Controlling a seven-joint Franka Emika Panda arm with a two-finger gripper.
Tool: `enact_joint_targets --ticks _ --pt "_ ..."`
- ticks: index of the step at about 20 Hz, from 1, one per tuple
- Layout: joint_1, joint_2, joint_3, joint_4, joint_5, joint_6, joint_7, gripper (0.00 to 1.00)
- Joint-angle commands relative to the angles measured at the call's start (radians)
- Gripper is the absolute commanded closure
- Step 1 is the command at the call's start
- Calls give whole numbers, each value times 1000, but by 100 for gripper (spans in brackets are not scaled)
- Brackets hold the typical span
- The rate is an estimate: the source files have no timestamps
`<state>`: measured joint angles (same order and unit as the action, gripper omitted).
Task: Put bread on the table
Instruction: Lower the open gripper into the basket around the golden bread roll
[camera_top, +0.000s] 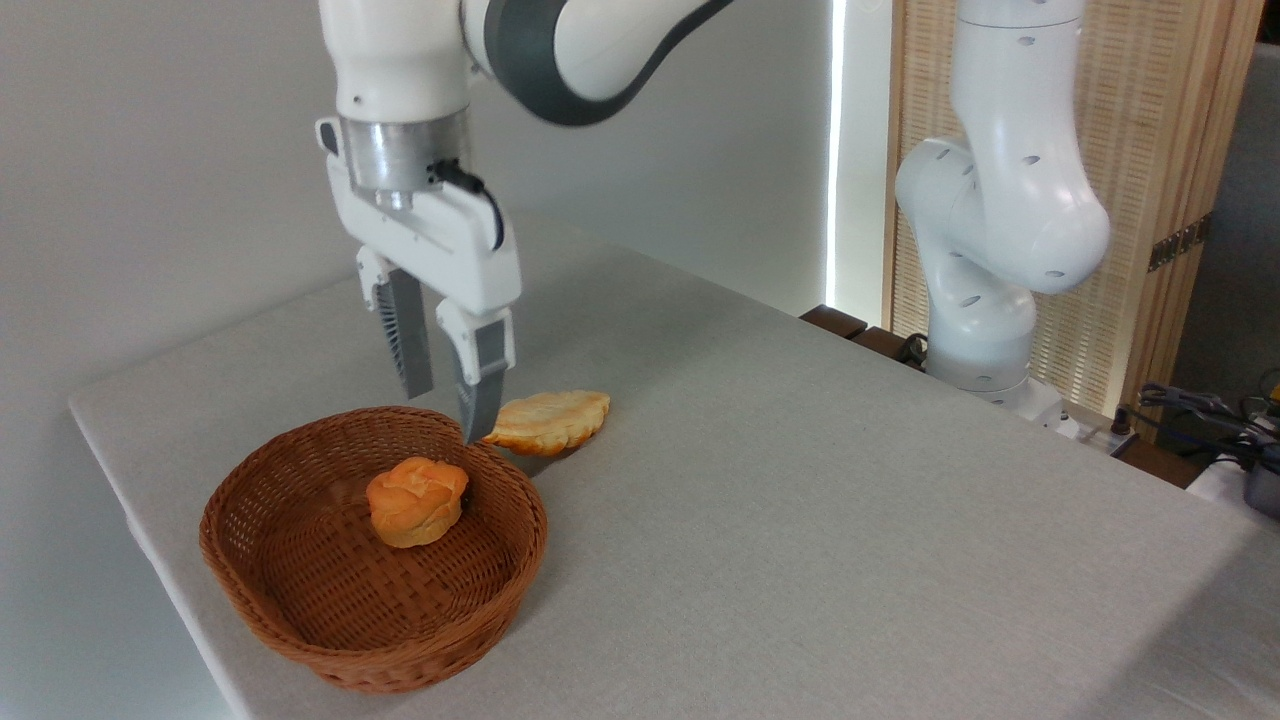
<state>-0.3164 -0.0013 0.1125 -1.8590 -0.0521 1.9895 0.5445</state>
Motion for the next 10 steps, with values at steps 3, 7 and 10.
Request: enact_joint_targets --ticks 3,7,10 --pt "-9 87 -8 6 -28 121 3 0" --pt "-9 144 -57 6 -11 169 3 0" --pt "-9 158 -59 6 -9 173 5 0"
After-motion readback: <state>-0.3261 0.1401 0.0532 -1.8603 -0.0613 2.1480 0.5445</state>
